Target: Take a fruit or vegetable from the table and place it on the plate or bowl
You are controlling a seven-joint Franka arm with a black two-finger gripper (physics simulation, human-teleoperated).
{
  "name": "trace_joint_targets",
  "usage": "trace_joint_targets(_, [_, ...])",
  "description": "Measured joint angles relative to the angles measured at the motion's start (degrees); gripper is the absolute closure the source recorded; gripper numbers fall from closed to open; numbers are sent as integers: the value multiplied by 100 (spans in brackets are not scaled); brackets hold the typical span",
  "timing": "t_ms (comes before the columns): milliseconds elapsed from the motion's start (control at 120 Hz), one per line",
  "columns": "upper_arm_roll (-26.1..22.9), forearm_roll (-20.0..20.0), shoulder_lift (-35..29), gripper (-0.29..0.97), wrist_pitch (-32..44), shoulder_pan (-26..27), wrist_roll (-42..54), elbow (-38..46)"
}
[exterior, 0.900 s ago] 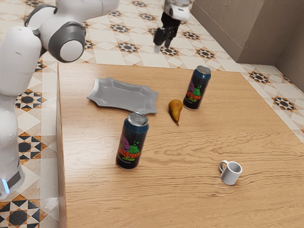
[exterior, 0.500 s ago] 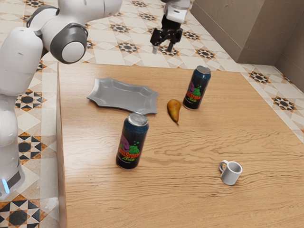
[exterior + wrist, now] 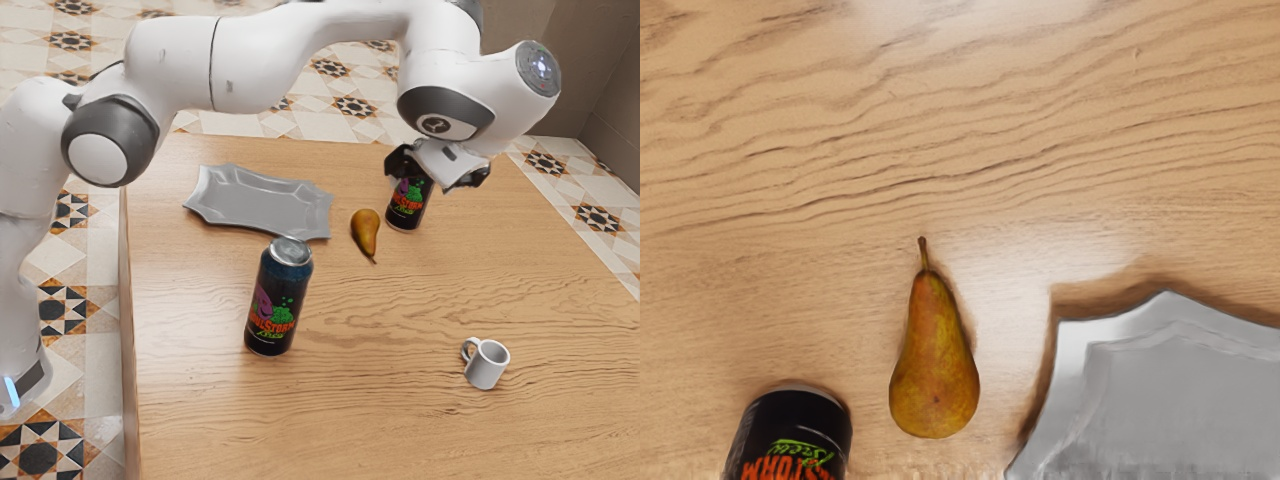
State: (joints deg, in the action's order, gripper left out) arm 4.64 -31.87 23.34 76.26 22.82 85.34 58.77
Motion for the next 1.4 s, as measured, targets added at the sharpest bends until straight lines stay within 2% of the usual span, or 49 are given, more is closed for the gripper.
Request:
trace_joint_targets(283, [-5,-193,529,0,267,-257,-87,169])
trace_joint_targets(650, [-25,215,981,0,825,-288,-110,212])
trace_joint_targets(1400, [-17,310,1315,0,1762,-578,-121,207])
